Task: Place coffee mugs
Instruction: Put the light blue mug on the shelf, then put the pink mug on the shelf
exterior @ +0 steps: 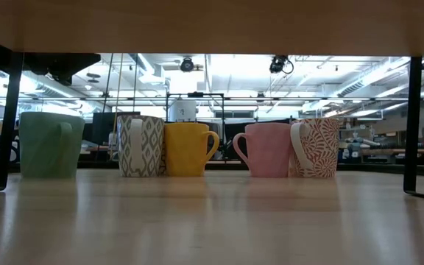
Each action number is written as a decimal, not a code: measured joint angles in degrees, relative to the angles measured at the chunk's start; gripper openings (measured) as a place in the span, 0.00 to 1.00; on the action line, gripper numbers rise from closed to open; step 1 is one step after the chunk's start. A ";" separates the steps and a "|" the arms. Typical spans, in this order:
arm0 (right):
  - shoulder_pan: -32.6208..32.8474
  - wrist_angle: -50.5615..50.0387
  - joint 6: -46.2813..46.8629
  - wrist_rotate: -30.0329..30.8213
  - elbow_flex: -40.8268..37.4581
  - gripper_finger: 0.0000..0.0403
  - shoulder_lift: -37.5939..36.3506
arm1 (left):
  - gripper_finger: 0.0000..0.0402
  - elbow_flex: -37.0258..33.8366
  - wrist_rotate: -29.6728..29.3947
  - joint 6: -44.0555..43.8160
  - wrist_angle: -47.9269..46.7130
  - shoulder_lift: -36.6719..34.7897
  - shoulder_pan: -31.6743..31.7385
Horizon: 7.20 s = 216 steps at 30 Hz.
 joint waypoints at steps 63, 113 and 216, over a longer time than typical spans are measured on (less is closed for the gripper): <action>-1.21 -0.36 -2.09 -0.96 0.04 0.25 -7.77 | 0.46 0.00 0.00 0.00 -0.02 -0.02 0.01; -42.06 20.51 -67.10 14.40 -13.35 0.25 -16.90 | 0.46 4.55 -11.27 -6.43 1.11 0.00 0.00; -56.21 28.29 -74.09 9.25 -29.57 0.25 -1.62 | 0.46 4.61 -11.30 -6.47 -2.32 0.00 0.02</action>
